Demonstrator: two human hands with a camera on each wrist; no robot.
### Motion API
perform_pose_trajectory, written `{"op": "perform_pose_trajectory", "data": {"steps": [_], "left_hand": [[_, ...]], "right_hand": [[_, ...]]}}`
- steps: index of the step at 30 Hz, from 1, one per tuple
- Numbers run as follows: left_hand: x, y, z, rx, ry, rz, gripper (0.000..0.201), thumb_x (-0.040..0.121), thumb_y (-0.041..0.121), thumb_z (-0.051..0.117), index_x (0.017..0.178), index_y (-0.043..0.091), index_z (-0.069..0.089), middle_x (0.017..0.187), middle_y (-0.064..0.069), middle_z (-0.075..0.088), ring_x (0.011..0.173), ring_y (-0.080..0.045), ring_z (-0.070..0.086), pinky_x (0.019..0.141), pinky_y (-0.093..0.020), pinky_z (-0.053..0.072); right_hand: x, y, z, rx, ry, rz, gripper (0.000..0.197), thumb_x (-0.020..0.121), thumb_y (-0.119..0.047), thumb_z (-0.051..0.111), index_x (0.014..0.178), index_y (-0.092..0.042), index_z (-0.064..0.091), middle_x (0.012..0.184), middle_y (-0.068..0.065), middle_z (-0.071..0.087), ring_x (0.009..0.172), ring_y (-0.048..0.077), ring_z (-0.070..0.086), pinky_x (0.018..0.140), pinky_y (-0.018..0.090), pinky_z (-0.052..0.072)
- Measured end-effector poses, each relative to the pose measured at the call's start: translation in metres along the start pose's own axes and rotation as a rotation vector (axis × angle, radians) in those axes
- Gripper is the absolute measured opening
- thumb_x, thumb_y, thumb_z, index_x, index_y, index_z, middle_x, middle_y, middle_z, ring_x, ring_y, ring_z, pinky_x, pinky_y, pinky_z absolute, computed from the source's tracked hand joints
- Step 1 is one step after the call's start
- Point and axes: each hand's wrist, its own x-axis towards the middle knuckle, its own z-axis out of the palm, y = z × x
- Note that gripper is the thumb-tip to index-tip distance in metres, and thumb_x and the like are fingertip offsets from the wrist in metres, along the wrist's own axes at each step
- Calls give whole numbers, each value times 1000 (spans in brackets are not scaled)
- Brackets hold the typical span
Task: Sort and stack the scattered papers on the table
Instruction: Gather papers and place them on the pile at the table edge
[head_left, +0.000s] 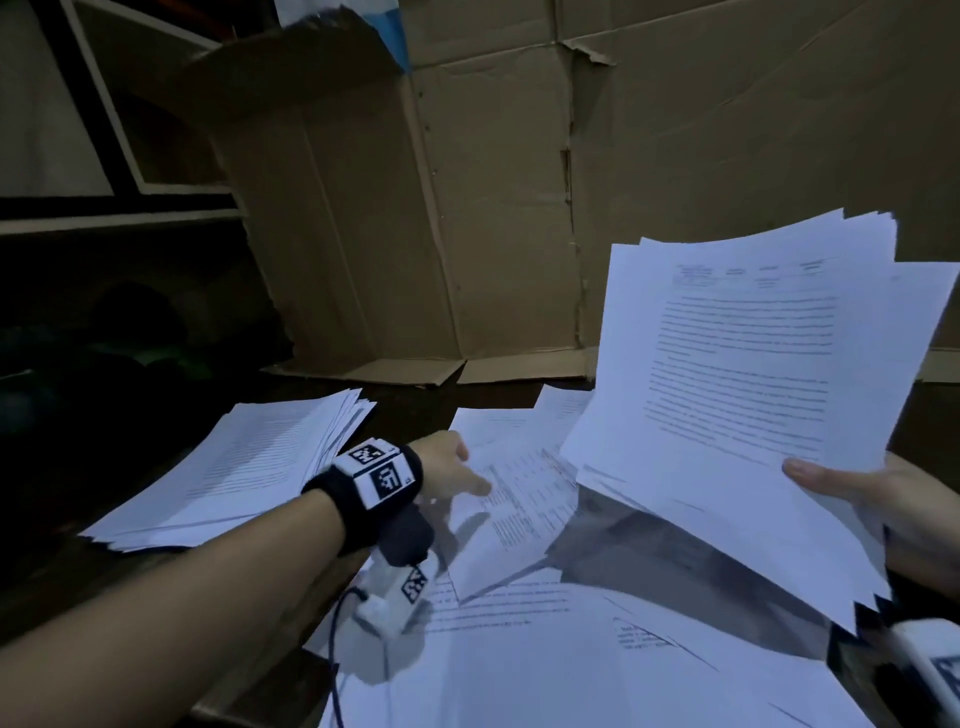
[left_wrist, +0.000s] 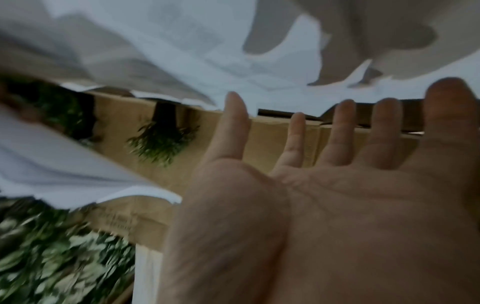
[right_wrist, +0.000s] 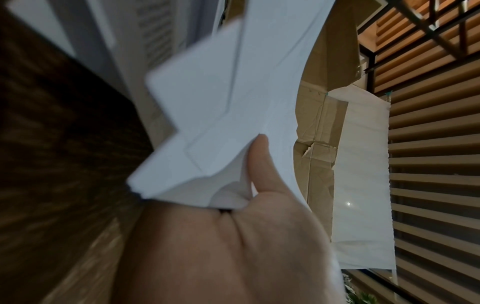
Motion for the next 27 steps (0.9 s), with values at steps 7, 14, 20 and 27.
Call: {"op": "perform_pose_trajectory", "data": {"steps": [7,14,20,27], "left_hand": [[15,-40,5,7,-10,-150,84,79,30,81,146,13,34,140,-8,47,113,-23,54,85,-30,48],[35,-51,0,-69,4,-196,105,67,33,89,149,14,26,137,-7,47,118,-29,56,96,-42,52],[46,-34,-6,-81,-110,-91,107,75,35,84,155,18,15,155,-3,33,125,-21,47,82,-26,48],[60,-37,0,37,-88,-52,108,73,37,85,155,23,18,157,-4,29,127,-22,45,82,-30,44]], "right_hand": [[2,1,-7,6,57,-41,43,98,-3,47,138,-16,57,134,11,64,119,36,64,95,55,49],[4,0,-10,9,76,-39,43,98,-3,48,139,-15,56,134,12,64,119,36,63,96,54,49],[2,0,-7,27,46,-39,45,98,-4,46,140,-15,54,135,11,64,120,36,63,96,53,49],[1,-2,-3,12,36,-59,47,97,-4,46,141,-17,53,136,8,64,121,34,63,97,51,49]]}}
